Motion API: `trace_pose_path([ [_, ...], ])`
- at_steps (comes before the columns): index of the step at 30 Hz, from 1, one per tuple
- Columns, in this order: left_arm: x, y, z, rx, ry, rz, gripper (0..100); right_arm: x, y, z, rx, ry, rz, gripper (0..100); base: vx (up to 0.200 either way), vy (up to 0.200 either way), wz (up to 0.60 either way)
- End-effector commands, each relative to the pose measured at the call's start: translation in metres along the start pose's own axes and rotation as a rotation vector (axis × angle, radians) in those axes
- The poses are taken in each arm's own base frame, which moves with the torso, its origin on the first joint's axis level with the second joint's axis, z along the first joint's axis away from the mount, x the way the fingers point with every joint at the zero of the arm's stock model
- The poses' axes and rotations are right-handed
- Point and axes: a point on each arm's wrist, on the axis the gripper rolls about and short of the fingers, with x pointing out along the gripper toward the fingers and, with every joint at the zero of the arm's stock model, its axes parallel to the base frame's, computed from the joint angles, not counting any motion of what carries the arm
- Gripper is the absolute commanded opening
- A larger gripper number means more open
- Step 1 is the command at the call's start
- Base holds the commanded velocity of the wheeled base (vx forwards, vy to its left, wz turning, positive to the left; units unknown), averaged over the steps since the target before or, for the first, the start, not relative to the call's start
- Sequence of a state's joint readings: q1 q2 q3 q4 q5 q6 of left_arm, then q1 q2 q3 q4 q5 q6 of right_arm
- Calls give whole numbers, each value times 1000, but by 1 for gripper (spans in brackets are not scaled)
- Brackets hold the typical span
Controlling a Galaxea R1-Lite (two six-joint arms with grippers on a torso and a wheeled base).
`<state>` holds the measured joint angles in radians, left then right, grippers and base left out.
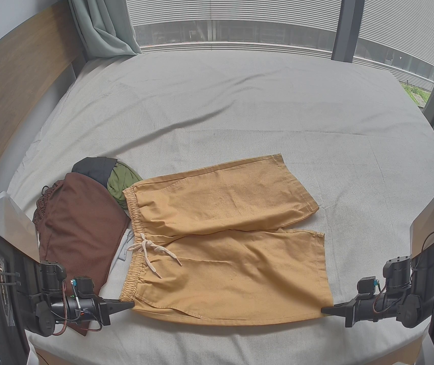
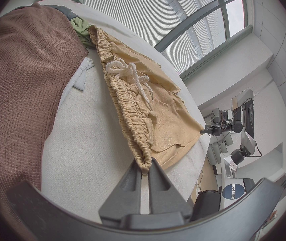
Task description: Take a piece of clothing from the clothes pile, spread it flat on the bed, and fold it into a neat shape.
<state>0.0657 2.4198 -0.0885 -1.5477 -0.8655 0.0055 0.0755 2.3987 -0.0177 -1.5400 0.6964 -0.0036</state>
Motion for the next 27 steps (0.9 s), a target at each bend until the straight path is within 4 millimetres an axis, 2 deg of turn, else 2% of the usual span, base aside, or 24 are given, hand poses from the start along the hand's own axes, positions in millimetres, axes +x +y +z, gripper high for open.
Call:
trace_pose_path([
  [1, -2, 0, -1, -3, 2, 3, 0, -2, 2, -3, -1, 15, 1, 0, 0, 0, 0],
  [11, -6, -4, 8, 46, -31, -25, 0, -7, 7, 5, -55, -24, 63, 0, 0, 0, 0],
  [27, -10, -18, 48, 61, -152, -60, 0, -18, 18, 40, -113, -175, 88, 0, 0, 0, 0],
])
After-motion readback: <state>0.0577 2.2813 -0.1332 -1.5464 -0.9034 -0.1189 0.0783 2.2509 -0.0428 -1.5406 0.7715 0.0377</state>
